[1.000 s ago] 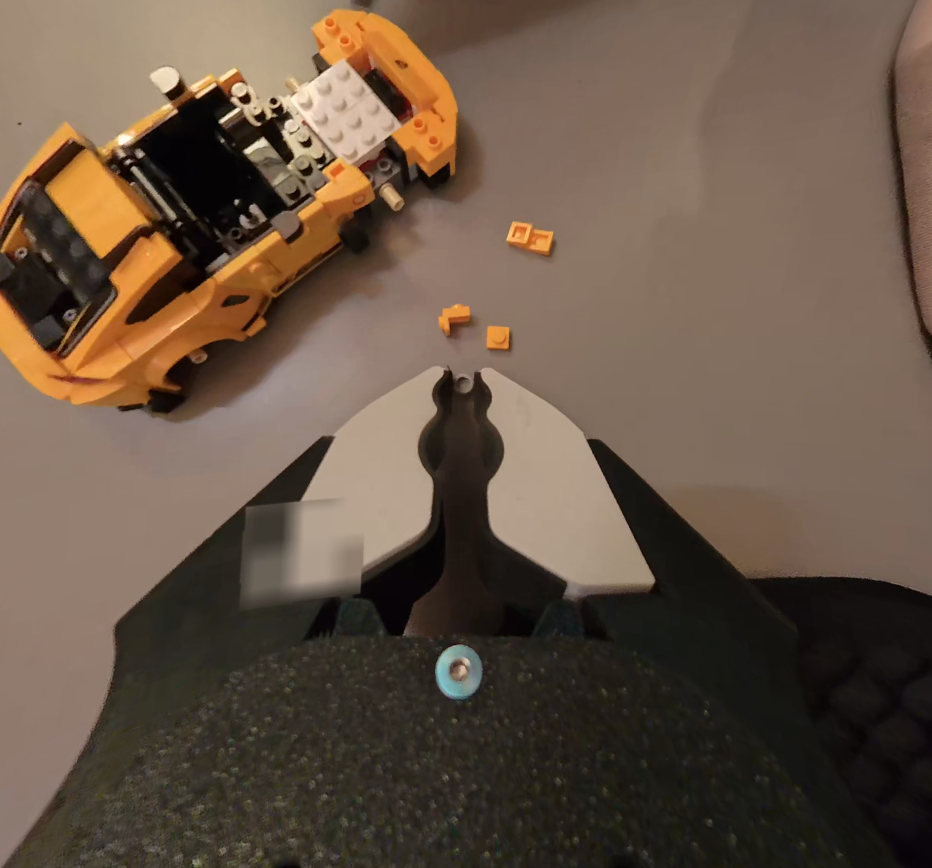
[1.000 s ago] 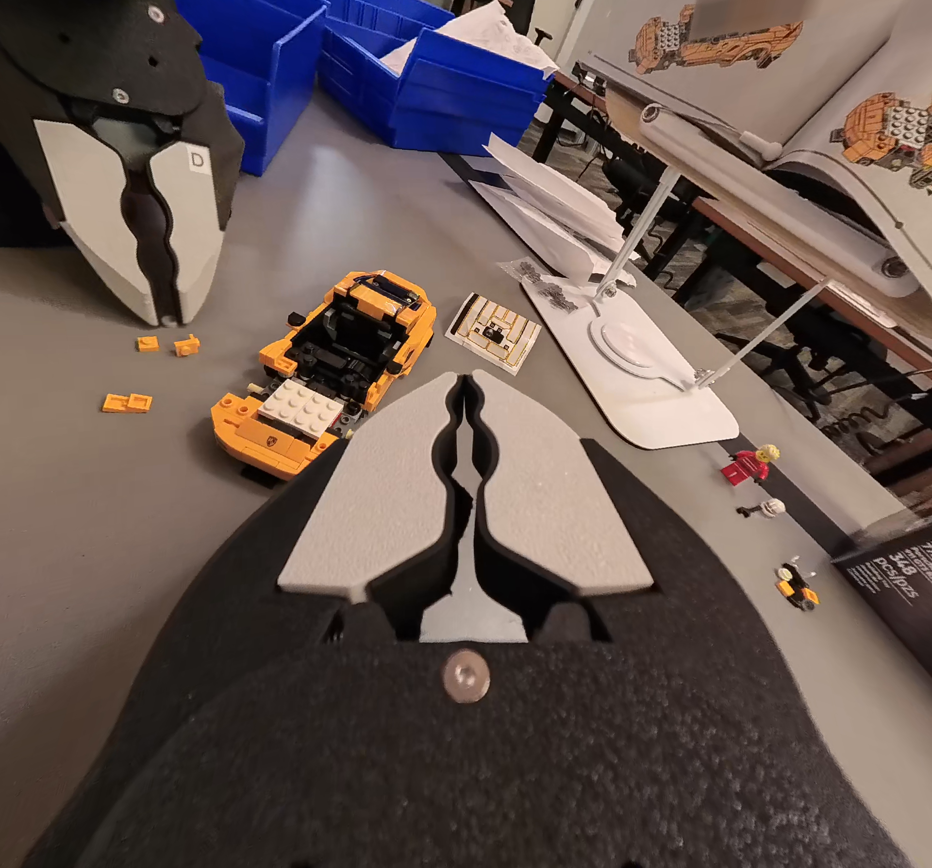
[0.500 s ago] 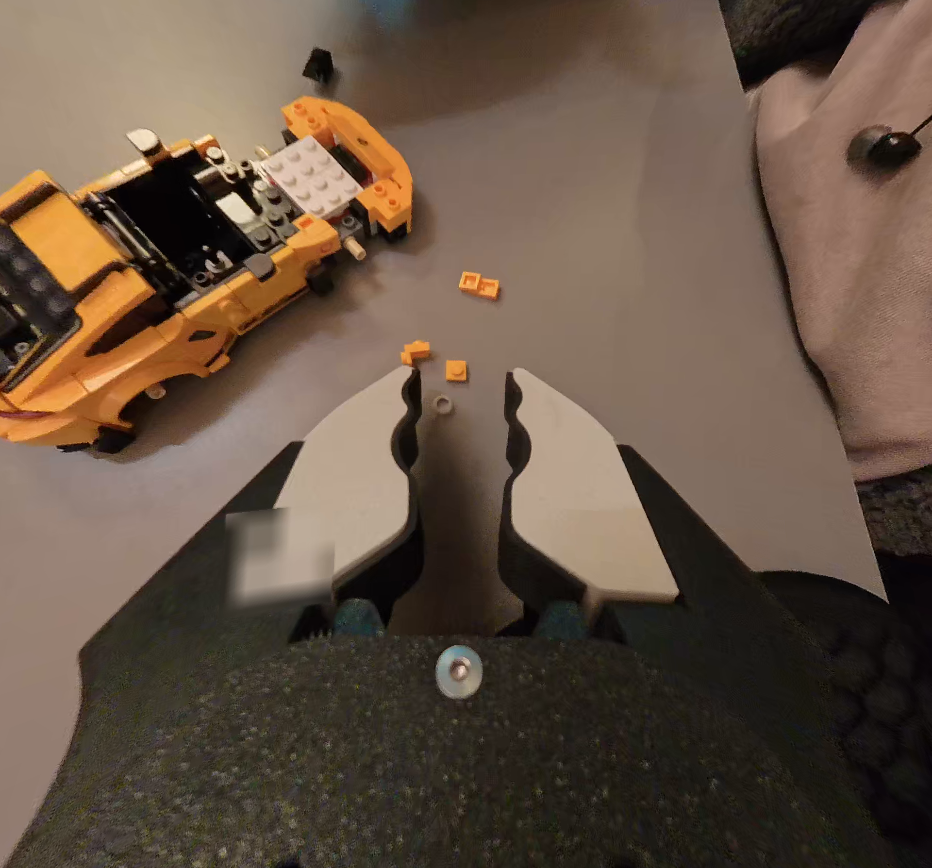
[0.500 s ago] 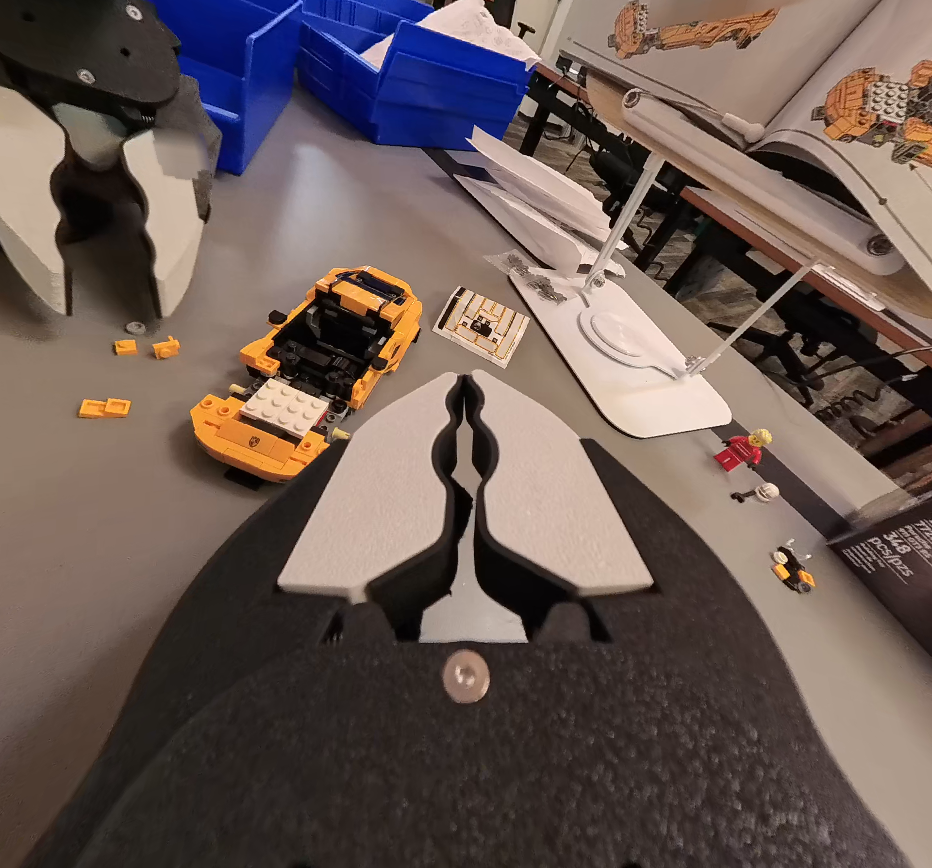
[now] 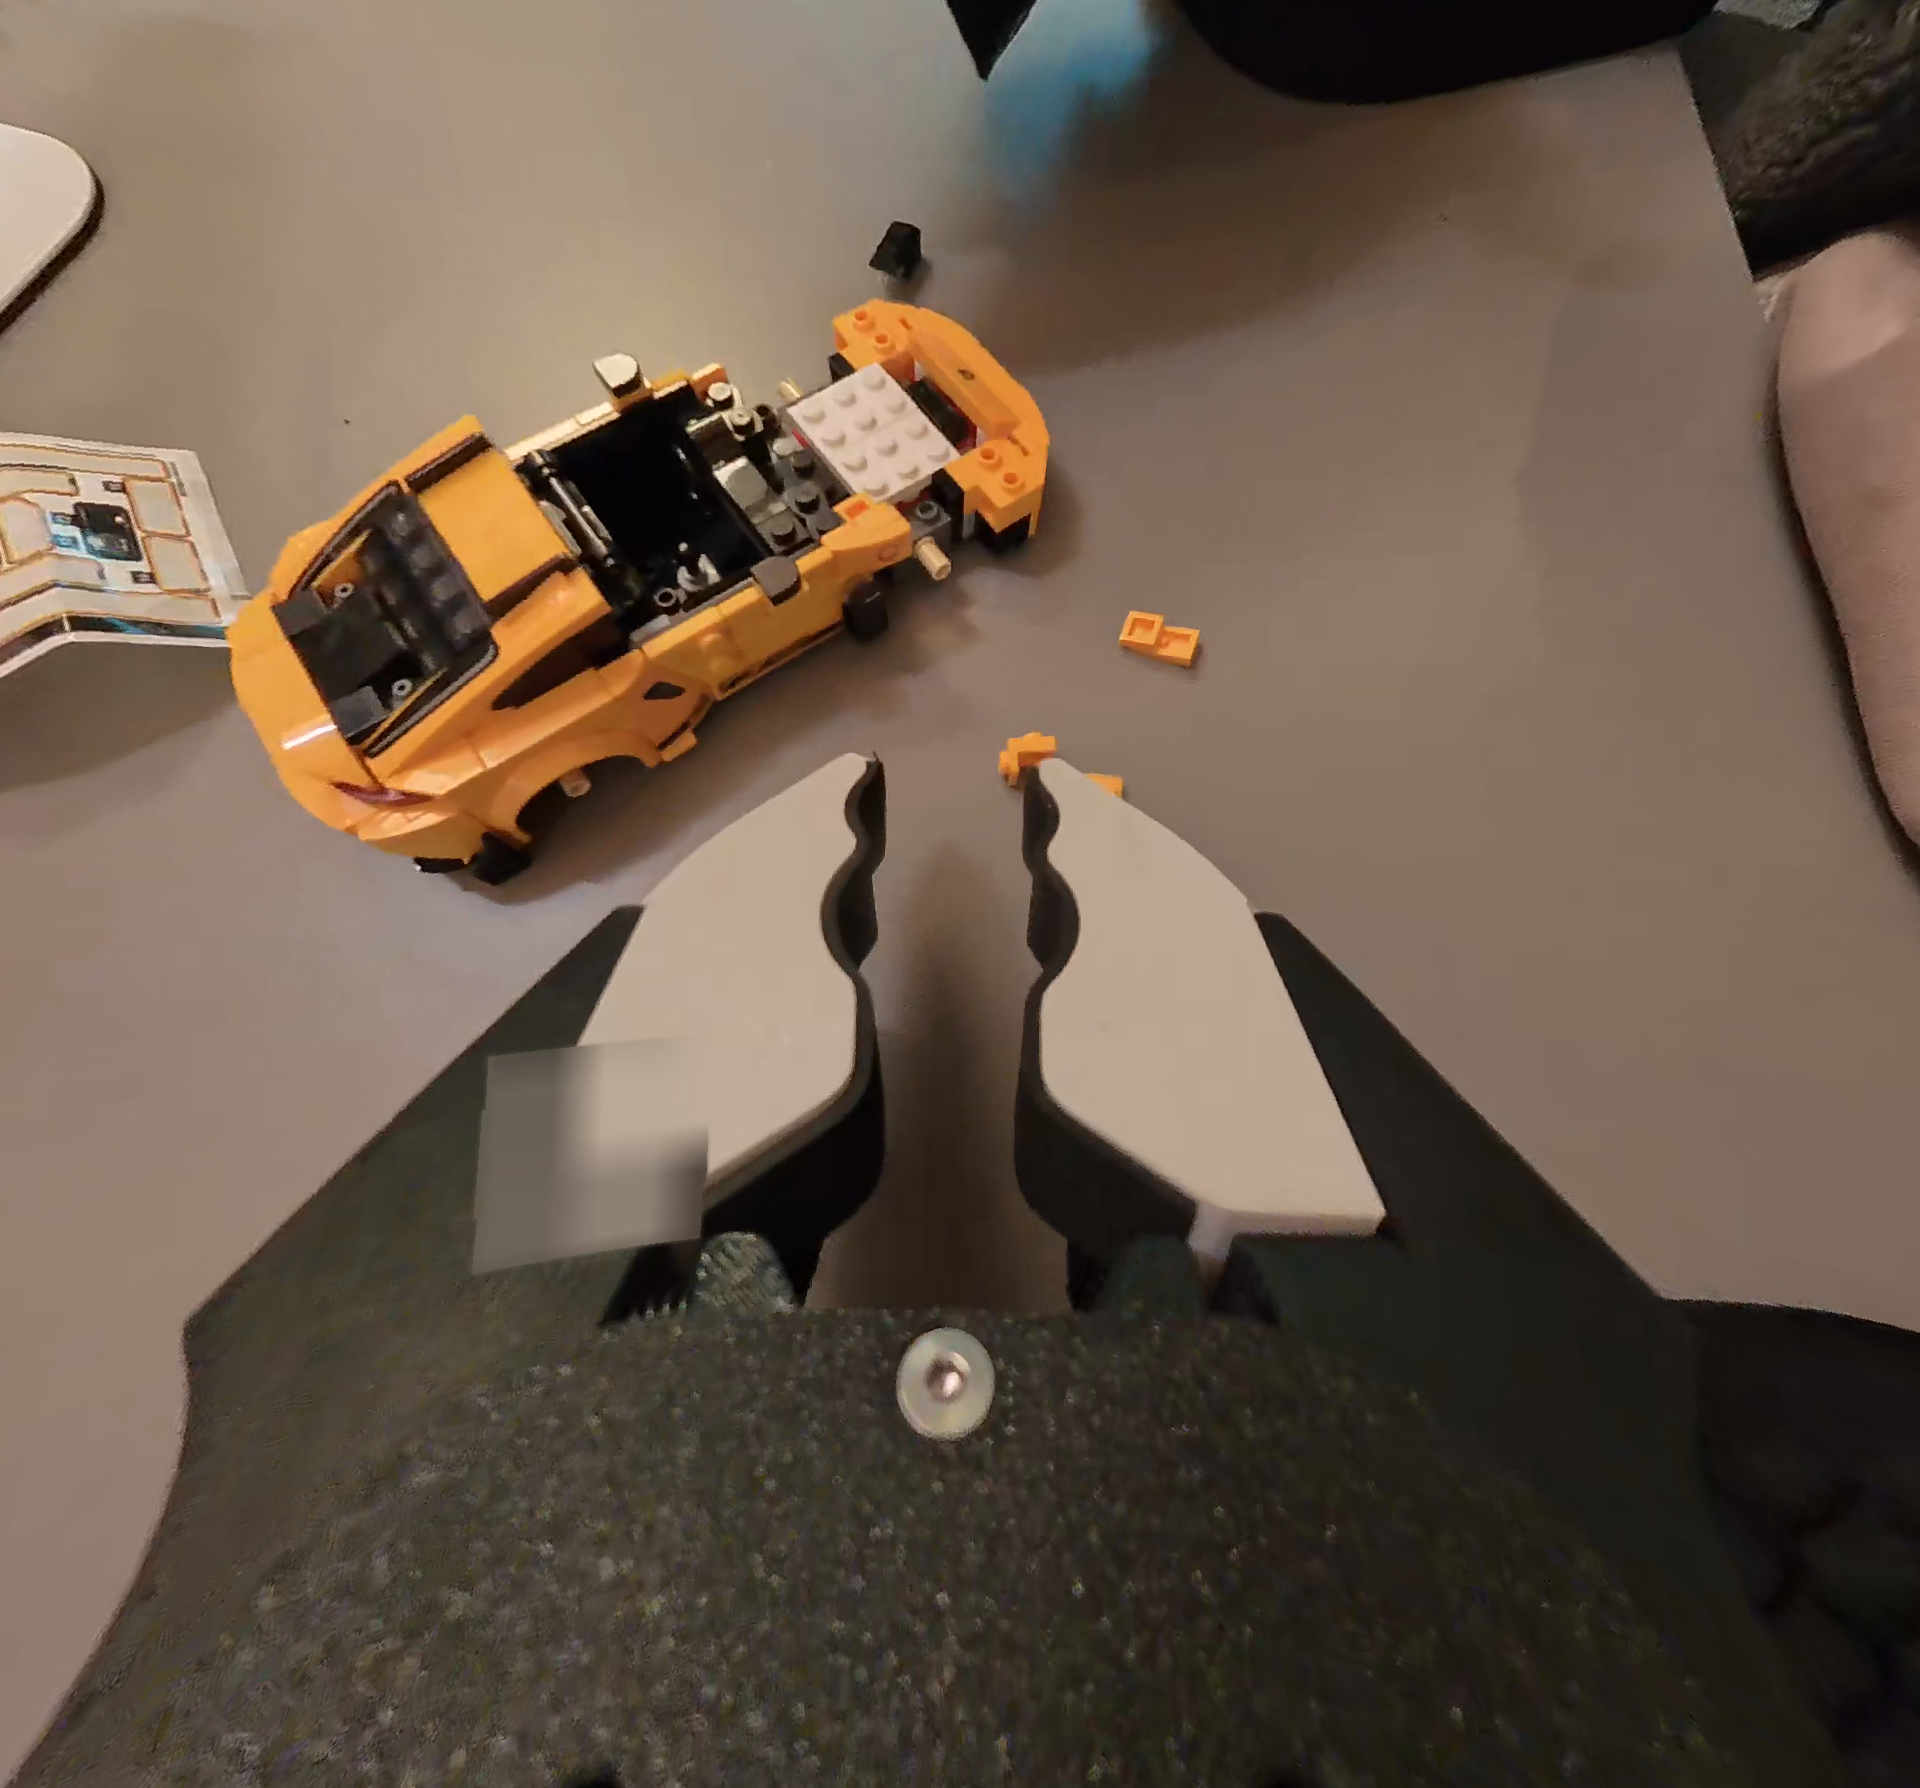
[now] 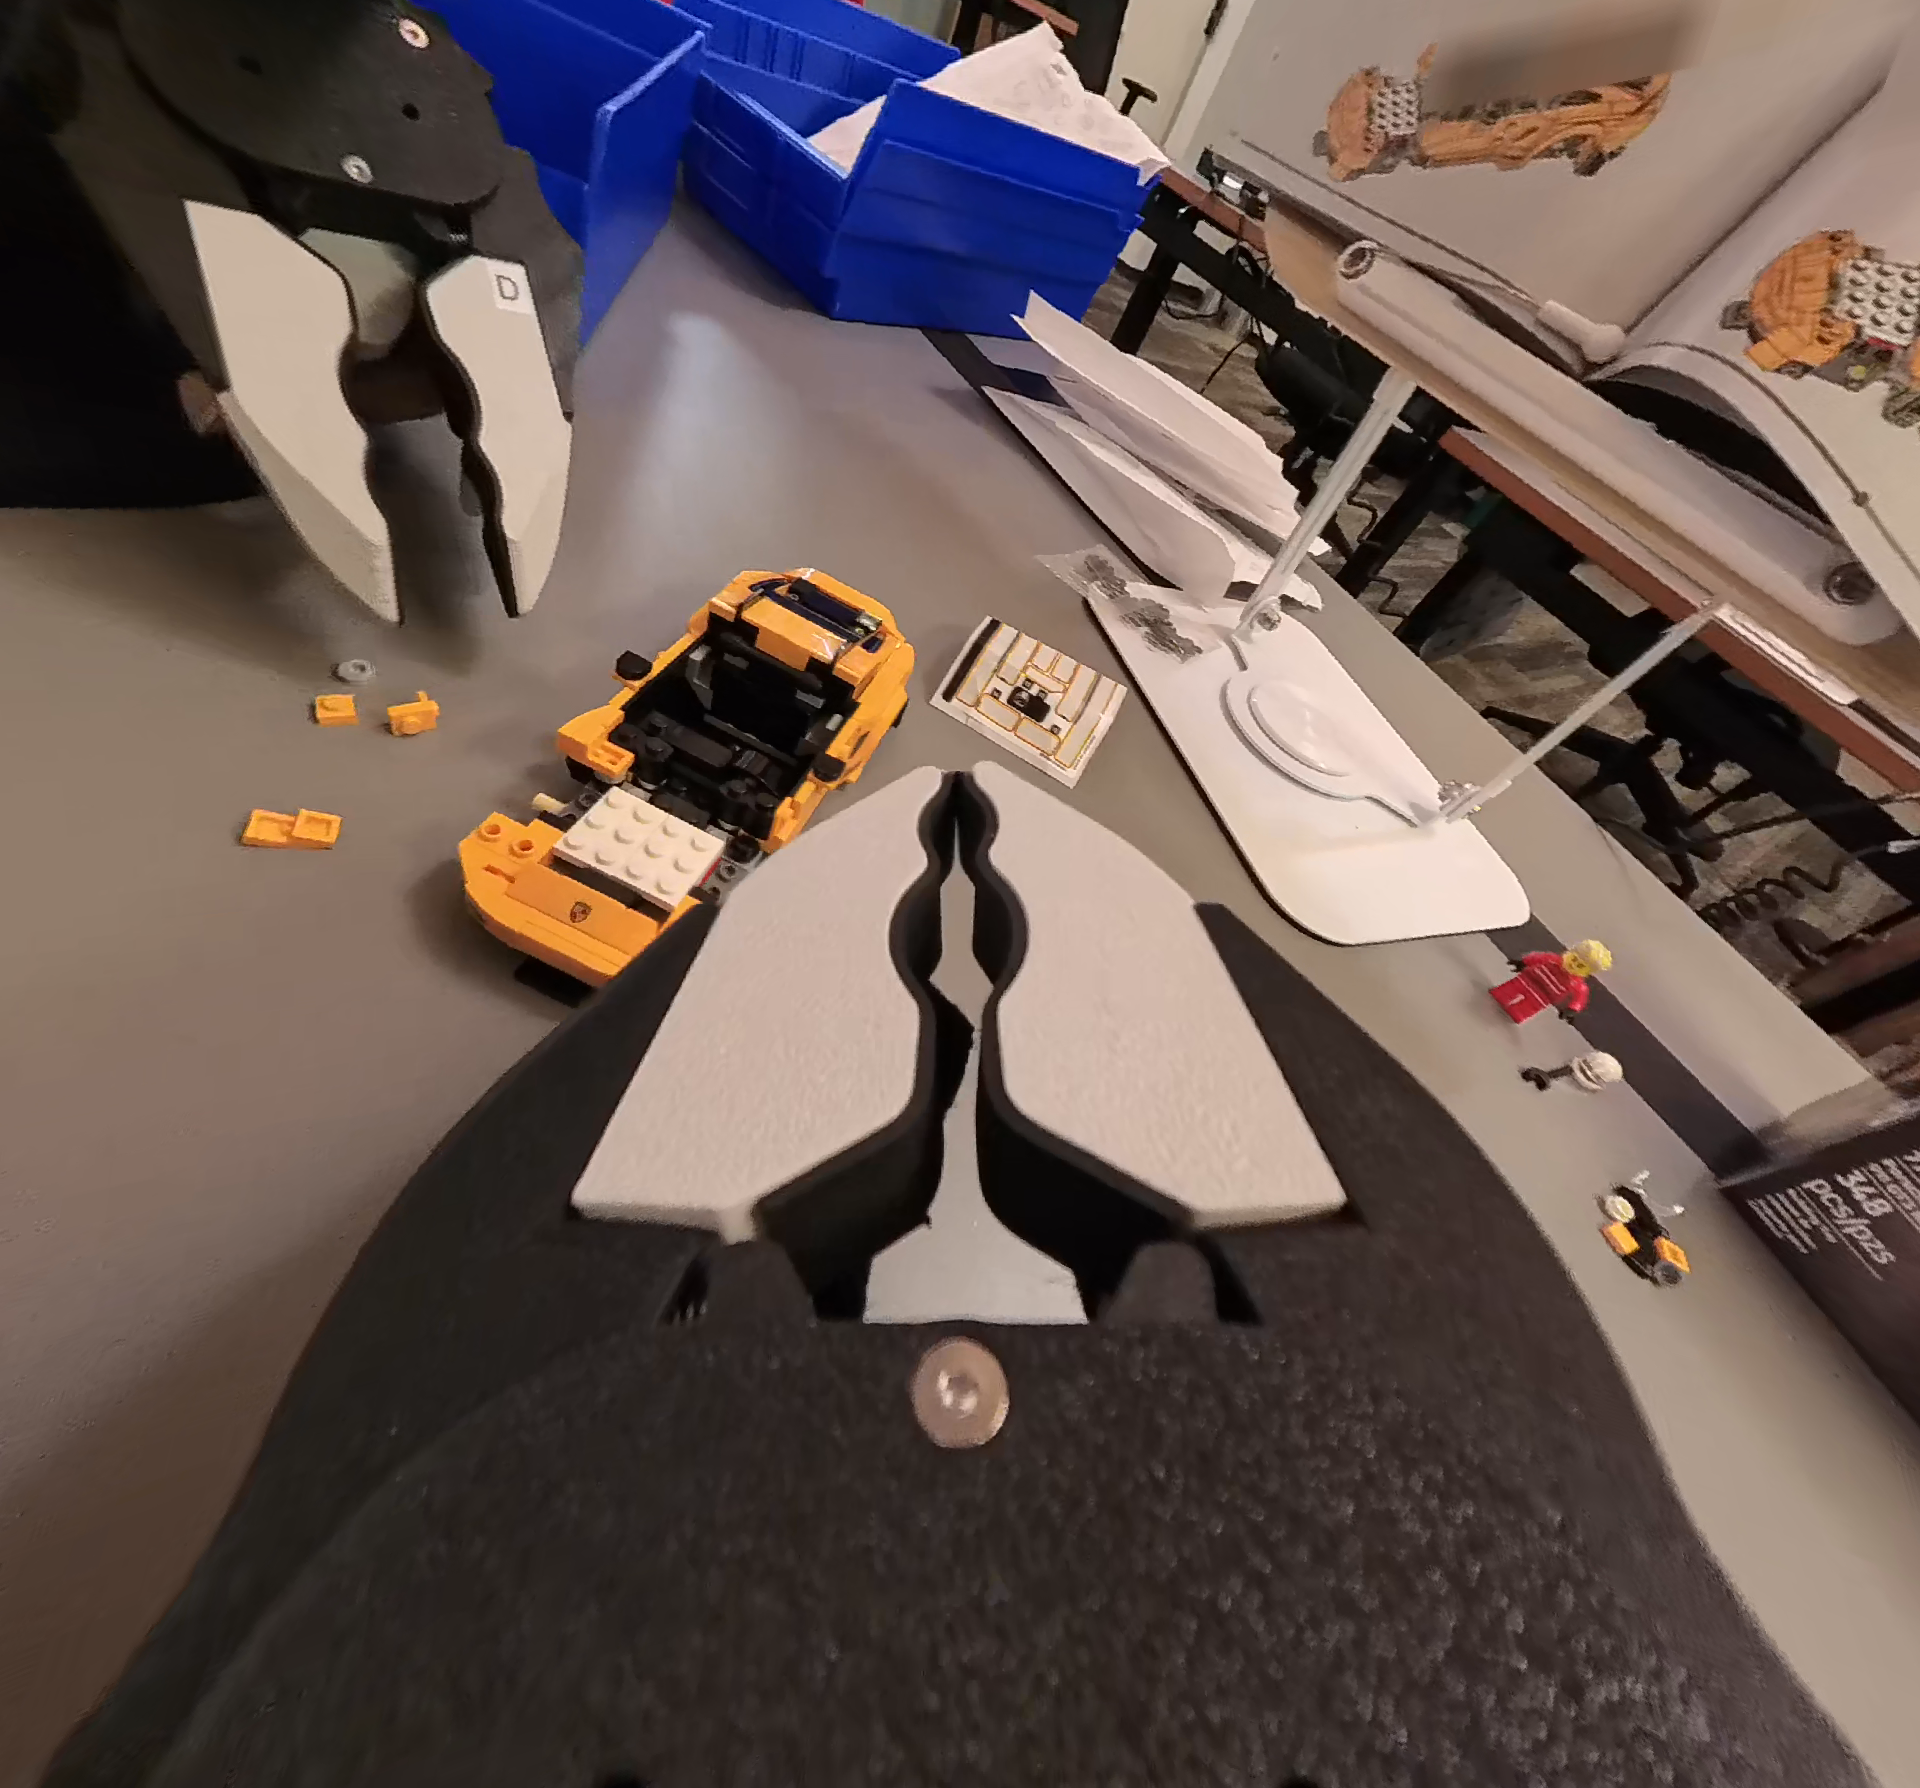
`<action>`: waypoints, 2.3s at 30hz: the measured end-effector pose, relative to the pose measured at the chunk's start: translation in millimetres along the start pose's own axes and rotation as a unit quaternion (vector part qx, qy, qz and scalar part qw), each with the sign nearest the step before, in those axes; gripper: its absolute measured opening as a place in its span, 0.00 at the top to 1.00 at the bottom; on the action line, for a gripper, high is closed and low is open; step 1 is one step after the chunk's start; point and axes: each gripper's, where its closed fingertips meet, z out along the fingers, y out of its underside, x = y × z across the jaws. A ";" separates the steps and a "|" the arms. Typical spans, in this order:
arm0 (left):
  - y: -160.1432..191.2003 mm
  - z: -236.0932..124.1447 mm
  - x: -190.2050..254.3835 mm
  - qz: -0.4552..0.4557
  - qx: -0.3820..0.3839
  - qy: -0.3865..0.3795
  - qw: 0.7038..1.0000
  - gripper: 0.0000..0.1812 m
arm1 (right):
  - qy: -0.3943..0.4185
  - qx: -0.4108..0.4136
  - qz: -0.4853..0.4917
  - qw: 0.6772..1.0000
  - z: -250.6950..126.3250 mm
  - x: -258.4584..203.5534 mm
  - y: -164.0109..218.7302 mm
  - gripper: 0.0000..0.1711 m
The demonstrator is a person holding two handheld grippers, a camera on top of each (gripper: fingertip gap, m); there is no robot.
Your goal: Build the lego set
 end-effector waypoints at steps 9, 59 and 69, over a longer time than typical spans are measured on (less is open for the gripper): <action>6.9 4.4 22.2 0.034 -0.031 0.045 0.998 0.90 | -0.012 -0.003 -0.009 1.000 1.0 -5.0 0.3 1.00; -44.7 0.9 17.2 -0.116 0.080 0.081 0.987 0.94 | -0.187 0.009 -0.001 0.982 16.9 -109.7 -27.8 0.96; -75.7 2.0 30.7 0.035 0.146 0.007 0.989 0.93 | -0.218 0.027 0.214 0.952 15.1 -99.5 -46.0 0.96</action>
